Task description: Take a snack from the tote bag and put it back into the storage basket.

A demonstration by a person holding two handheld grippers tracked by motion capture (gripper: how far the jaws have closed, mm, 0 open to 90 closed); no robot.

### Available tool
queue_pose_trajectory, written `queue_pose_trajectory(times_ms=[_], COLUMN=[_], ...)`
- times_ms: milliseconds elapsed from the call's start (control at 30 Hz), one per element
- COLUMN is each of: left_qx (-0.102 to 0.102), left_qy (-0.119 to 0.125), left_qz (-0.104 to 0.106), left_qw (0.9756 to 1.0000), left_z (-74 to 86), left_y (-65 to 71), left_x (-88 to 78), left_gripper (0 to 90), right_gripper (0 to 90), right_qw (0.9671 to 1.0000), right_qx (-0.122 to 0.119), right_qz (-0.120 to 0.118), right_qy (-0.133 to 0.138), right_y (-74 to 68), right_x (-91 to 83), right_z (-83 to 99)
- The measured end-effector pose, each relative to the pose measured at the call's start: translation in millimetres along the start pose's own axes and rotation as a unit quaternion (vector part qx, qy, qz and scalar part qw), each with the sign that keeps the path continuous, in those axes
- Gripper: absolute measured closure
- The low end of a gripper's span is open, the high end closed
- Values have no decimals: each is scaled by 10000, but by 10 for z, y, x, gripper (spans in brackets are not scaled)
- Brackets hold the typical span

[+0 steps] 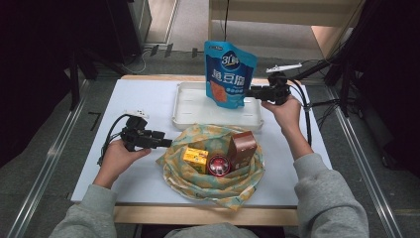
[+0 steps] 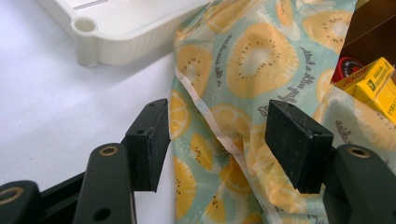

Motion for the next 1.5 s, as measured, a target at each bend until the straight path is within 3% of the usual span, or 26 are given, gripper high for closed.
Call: queue_pose_trajectory(times_ms=[100,300,433,567,833,1033,1133,1500], left_qx=[5,-1,41,26,27,33,36,45], left_qy=[-6,4,-13,-11,-19,-47,-50,-56], left_qz=[-4,-16,-8,6,14,11,14,21], left_qw=[10000,10000,10000,10000,10000,10000,10000,10000], left_z=[2,0,1,3,7,8,10,11], left_y=[-3,11,15,17,21,23,24,20], left_x=[6,9,15,15,18,22,25,25], left_gripper=[405,406,409,410,411,411,411,412], right_gripper=[652,773,900,900,900,900,900,900], right_qw=[9998,9999,9998,9999,9993,9984,9984,9976], right_qx=[59,22,9,24,26,83,220,311], right_qz=[-97,-103,-91,-20,94,332,352,572], right_qy=[-146,-119,-151,-105,-350,-445,-376,-227], right_y=[-7,-54,-77,-73,-32,43,73,125], right_x=[29,115,217,327,557,678,700,793], right_z=[79,211,266,307,449,497,504,503])
Point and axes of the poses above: each handheld gripper's, and its own axes: x roughly forward along the jaws, z roughly out of its underside, y roughly to its right, the point moved 1 cm from there along x, roughly forward along the jaws, and after that the axes turned 13 degrees about y, right-handed, at the moved point
